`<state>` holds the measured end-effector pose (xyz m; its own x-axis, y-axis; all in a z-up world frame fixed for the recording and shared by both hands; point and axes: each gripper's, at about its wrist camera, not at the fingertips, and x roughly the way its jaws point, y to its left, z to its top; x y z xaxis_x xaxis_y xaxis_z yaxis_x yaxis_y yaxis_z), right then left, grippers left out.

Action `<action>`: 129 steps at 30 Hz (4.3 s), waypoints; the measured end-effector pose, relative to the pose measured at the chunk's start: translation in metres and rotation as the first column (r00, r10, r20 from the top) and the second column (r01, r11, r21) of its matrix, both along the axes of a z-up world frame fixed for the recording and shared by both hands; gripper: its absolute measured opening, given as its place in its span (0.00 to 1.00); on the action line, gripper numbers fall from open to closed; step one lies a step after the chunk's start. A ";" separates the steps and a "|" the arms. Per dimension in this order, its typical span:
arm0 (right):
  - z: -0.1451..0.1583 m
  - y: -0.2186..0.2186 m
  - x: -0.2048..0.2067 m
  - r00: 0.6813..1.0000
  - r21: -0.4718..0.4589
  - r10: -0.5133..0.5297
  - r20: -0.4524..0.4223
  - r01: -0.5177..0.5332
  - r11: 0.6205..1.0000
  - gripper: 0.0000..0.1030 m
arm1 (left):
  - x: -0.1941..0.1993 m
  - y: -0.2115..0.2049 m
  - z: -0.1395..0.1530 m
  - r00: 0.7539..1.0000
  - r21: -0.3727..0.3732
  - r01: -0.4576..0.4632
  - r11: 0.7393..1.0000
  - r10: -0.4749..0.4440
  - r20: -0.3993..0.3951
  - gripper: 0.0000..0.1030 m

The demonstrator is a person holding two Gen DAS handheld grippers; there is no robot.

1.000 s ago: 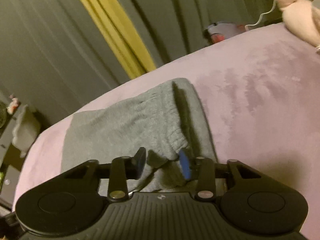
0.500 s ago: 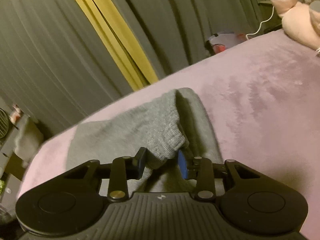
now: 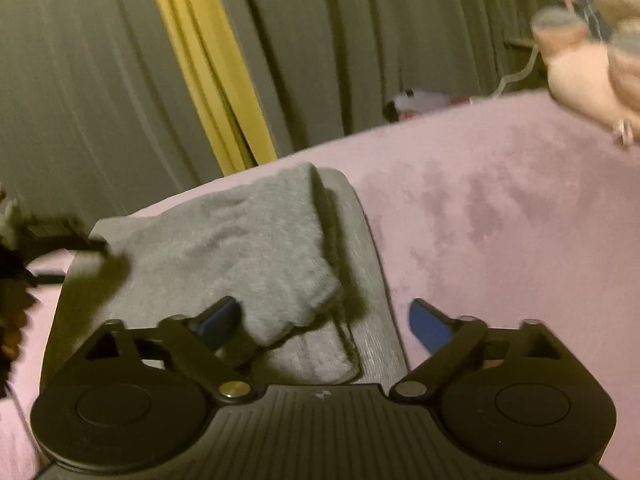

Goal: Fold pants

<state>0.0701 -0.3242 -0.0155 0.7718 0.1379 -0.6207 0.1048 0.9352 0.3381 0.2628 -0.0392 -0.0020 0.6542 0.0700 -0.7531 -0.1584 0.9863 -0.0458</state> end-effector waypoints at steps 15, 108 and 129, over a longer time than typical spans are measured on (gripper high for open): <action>-0.018 -0.003 0.020 0.999 0.040 0.034 -0.015 -0.034 0.999 0.96 | -0.095 0.016 0.024 0.997 0.004 -0.030 1.000 0.030 0.073 0.99; 0.015 0.112 -0.038 0.964 -0.389 0.143 -0.223 -0.222 0.894 0.96 | -0.199 -0.011 -0.020 0.973 -0.047 0.097 0.994 -0.104 -0.207 0.99; 0.015 0.111 -0.039 0.964 -0.389 0.147 -0.221 -0.225 0.894 0.96 | -0.198 -0.012 -0.021 0.972 -0.040 0.103 0.994 -0.109 -0.210 0.99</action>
